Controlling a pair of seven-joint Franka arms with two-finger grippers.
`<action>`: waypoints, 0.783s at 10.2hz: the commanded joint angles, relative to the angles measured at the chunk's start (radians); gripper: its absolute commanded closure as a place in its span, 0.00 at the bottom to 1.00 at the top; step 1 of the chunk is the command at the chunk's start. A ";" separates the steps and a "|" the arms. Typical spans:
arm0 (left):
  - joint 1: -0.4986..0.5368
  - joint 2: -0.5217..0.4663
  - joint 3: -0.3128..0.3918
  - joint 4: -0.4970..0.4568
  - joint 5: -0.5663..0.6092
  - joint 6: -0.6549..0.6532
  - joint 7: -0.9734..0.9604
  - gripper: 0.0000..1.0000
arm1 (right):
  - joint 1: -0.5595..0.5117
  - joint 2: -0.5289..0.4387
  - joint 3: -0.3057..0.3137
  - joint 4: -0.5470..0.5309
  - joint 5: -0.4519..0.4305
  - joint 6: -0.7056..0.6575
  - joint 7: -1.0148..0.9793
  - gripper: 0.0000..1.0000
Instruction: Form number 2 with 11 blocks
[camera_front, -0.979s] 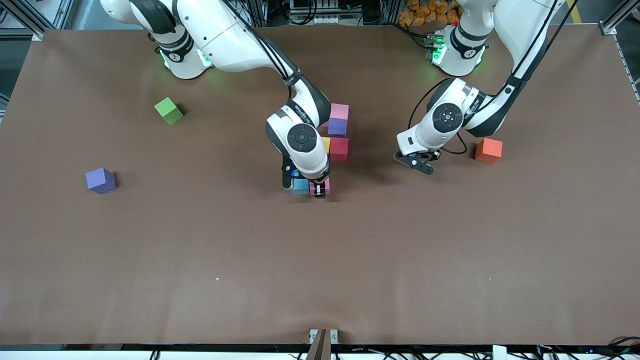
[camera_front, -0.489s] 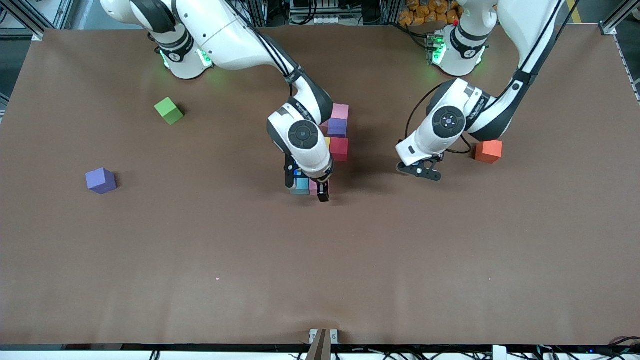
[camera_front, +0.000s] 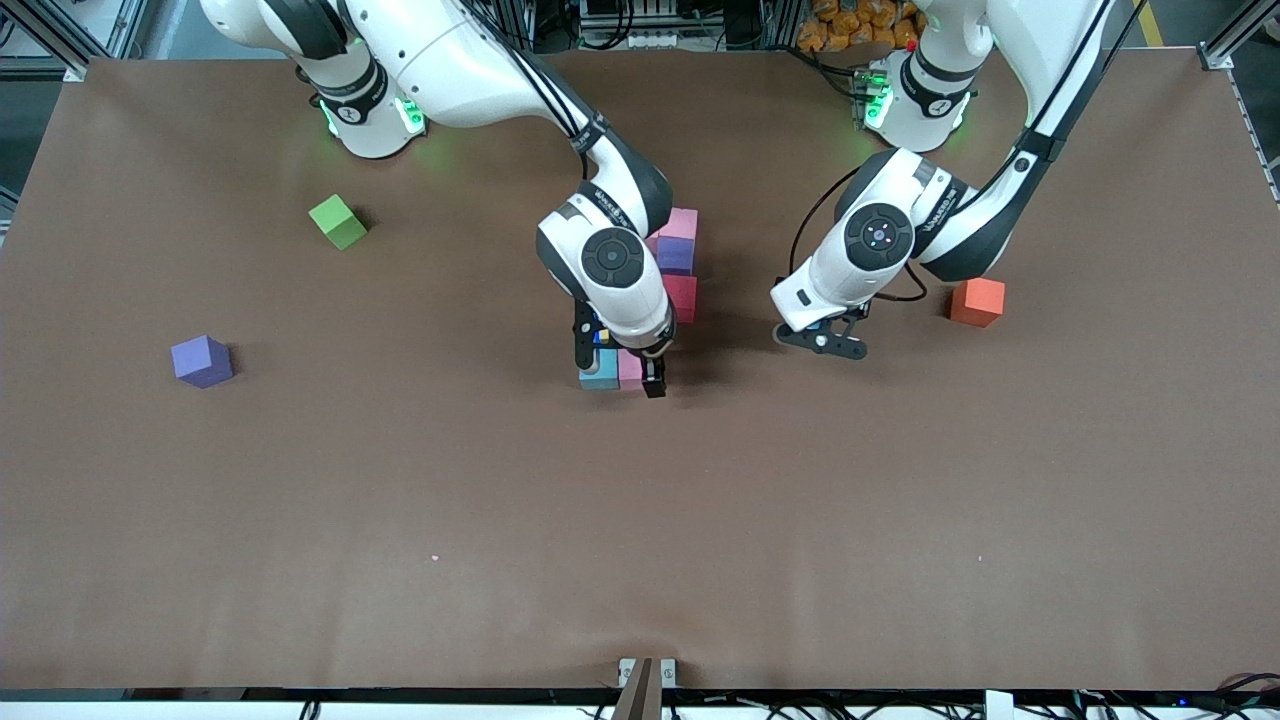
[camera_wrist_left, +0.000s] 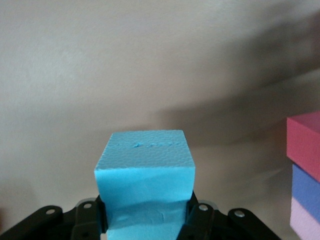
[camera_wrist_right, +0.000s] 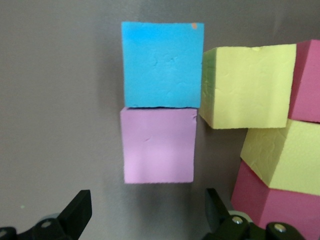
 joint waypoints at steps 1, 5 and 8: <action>-0.005 0.043 -0.001 0.023 0.114 0.014 0.124 0.71 | -0.042 -0.055 0.003 -0.003 -0.012 -0.063 -0.076 0.00; -0.050 0.148 -0.001 0.089 0.267 0.079 0.334 0.72 | -0.205 -0.125 0.005 -0.014 -0.008 -0.200 -0.398 0.00; -0.090 0.224 0.000 0.181 0.275 0.079 0.519 0.74 | -0.375 -0.135 0.003 -0.011 -0.009 -0.255 -0.700 0.00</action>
